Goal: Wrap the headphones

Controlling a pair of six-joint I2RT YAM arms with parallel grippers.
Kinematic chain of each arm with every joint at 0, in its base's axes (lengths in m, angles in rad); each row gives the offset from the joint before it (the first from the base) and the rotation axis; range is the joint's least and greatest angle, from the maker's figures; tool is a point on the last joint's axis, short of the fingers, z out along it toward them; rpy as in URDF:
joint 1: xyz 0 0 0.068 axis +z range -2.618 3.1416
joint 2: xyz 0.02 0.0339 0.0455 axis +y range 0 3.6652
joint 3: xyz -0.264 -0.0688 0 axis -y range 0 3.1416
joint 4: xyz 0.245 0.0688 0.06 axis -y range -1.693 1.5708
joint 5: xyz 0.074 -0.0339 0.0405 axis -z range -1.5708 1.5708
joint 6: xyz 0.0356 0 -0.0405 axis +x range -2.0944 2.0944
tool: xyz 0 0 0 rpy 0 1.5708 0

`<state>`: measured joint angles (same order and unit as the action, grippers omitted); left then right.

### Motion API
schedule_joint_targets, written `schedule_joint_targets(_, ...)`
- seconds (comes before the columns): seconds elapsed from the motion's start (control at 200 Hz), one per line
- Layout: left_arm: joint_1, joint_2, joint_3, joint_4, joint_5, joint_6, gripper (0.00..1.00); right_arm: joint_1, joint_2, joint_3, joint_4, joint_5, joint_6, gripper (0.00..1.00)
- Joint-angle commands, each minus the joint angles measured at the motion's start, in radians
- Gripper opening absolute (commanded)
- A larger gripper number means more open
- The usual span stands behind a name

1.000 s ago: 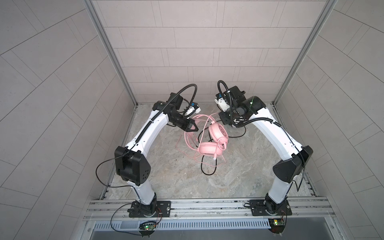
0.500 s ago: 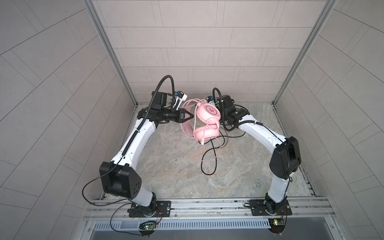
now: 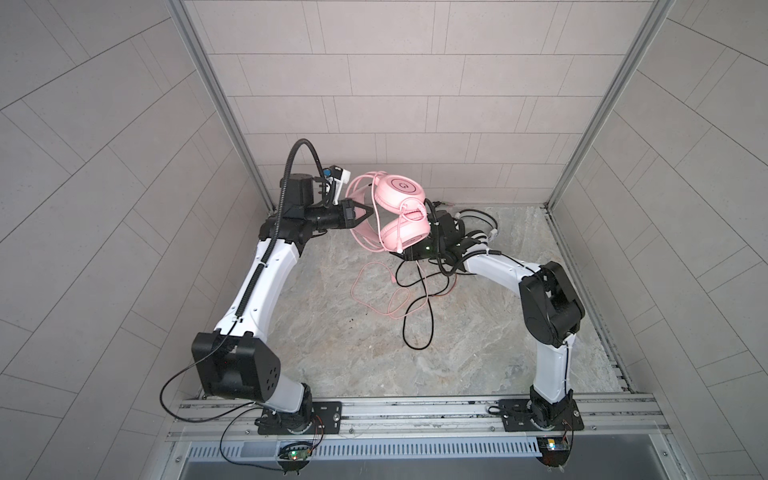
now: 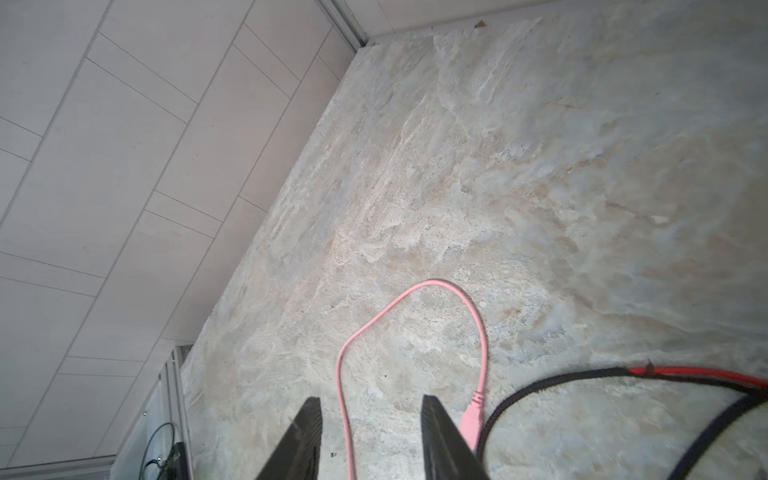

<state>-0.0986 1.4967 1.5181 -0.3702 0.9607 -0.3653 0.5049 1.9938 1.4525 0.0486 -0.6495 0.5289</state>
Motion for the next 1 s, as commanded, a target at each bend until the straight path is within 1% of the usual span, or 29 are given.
schedule_joint_targets(0.0,0.009,-0.034,0.049,0.067,-0.007,-0.072,0.0,0.014,0.041,-0.02,0.089,-0.014,0.054,0.28)
schedule_joint_targets(0.065,0.026,-0.033,0.055,0.074,-0.047,-0.114,0.0,0.024,0.047,-0.03,0.09,-0.005,0.056,0.18)
schedule_joint_targets(0.155,0.06,-0.028,0.041,0.13,-0.081,-0.207,0.0,0.038,0.045,-0.057,0.114,0.001,0.073,0.14)
schedule_joint_targets(0.24,0.098,-0.012,0.026,0.197,-0.111,-0.33,0.0,0.056,0.034,-0.087,0.12,0.009,0.082,0.08)
schedule_joint_targets(0.265,0.108,-0.009,0.019,0.222,-0.115,-0.351,0.0,0.062,0.029,-0.097,0.123,0.007,0.082,0.07)
schedule_joint_targets(0.28,0.113,-0.006,0.016,0.238,-0.115,-0.389,0.0,0.066,0.025,-0.102,0.121,0.004,0.08,0.07)
schedule_joint_targets(0.32,0.128,-0.003,0.005,0.281,-0.124,-0.436,0.0,0.077,0.014,-0.115,0.103,0.009,0.073,0.07)
schedule_joint_targets(0.37,0.145,-0.001,-0.004,0.313,-0.148,-0.473,0.0,0.094,-0.005,-0.133,0.076,0.024,0.063,0.07)
schedule_joint_targets(0.43,0.156,-0.01,-0.021,0.335,-0.202,-0.502,0.0,0.118,-0.032,-0.156,0.049,0.034,0.045,0.06)
schedule_joint_targets(0.485,0.165,-0.021,-0.04,0.366,-0.242,-0.51,0.0,0.142,-0.069,-0.175,-0.001,0.067,0.016,0.06)
schedule_joint_targets(0.595,0.193,-0.044,-0.053,0.333,-0.339,-0.484,0.0,0.178,-0.154,-0.228,-0.079,0.135,-0.041,0.06)
schedule_joint_targets(0.711,0.224,-0.07,-0.069,0.316,-0.434,-0.468,0.0,0.207,-0.251,-0.296,-0.122,0.181,-0.061,0.05)
schedule_joint_targets(0.771,0.236,-0.077,-0.072,0.308,-0.462,-0.455,0.0,0.229,-0.298,-0.325,-0.143,0.2,-0.073,0.04)
schedule_joint_targets(0.881,0.258,-0.084,-0.073,0.279,-0.524,-0.424,0.0,0.292,-0.365,-0.325,-0.257,0.302,-0.139,0.03)
schedule_joint_targets(0.996,0.277,-0.091,-0.081,0.255,-0.589,-0.403,0.0,0.347,-0.414,-0.315,-0.343,0.372,-0.179,0.01)
